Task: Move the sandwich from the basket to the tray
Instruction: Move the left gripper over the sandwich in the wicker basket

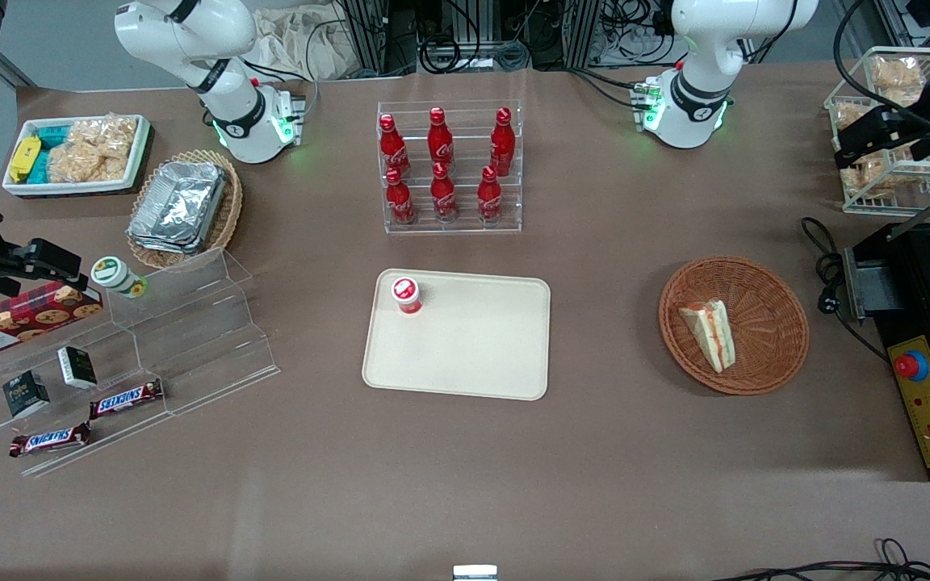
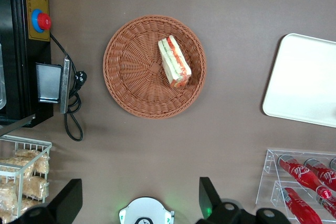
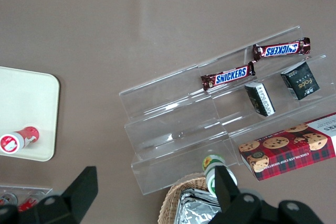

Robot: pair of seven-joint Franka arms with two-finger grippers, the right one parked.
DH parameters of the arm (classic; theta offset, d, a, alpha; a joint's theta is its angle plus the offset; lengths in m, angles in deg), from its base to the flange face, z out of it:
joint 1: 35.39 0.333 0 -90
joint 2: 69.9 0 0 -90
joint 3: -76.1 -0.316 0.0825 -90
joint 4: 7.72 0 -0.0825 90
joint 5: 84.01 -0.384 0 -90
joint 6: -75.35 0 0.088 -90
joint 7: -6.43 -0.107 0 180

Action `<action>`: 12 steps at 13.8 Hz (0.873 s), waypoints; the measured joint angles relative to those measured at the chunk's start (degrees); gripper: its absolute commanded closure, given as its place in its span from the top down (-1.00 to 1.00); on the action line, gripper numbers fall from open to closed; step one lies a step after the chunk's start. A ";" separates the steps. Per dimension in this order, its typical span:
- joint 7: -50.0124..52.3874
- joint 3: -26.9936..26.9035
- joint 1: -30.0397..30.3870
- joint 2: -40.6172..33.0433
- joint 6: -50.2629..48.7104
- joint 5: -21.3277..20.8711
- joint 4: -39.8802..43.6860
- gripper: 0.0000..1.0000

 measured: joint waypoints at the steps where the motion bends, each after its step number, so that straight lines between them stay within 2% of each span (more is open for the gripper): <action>1: -0.01 -0.02 0.00 0.00 0.00 0.01 0.04 1.00; 8: 0.16 -0.02 -0.01 1.06 0.00 -0.09 -0.03 1.00; 12: 1.60 0.02 -0.12 5.06 1.66 -0.09 -0.13 1.00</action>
